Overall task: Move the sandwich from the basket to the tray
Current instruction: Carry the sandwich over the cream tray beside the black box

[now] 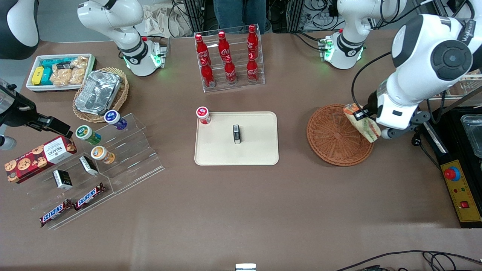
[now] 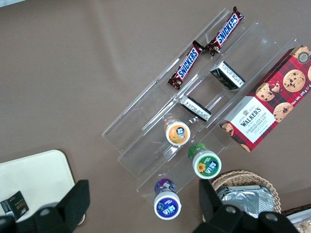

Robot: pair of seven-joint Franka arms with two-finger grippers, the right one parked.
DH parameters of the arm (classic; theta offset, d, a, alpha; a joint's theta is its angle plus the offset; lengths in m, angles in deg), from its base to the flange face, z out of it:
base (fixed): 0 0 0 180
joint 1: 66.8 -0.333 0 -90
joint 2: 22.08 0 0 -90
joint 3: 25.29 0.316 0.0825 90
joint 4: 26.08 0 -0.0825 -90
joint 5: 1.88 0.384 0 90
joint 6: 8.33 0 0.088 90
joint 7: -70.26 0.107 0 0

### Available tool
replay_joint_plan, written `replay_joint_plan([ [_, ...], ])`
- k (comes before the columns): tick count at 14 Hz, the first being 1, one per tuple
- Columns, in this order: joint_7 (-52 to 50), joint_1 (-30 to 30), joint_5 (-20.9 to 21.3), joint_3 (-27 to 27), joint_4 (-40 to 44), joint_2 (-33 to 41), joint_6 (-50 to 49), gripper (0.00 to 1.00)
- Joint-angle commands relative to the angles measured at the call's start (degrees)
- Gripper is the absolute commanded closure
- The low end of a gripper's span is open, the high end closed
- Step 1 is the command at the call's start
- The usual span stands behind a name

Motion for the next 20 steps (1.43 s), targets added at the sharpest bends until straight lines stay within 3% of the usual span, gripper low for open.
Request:
replay_joint_plan([
  [1, 1.35, 3.01, 0.65, -0.68, 1.04, -0.46, -1.16, 1.00],
  [5, 2.13, 8.72, -0.14, -0.77, 1.30, -2.57, -1.07, 1.00],
  [8, 4.16, 11.01, -4.18, -1.29, 1.30, -3.71, -0.20, 1.00],
  [14, 4.25, 19.18, -5.42, -3.05, -0.02, -12.31, 17.89, 1.00],
  [20, 6.79, 22.88, -4.89, -3.05, -0.98, -20.06, 30.55, 1.00],
])
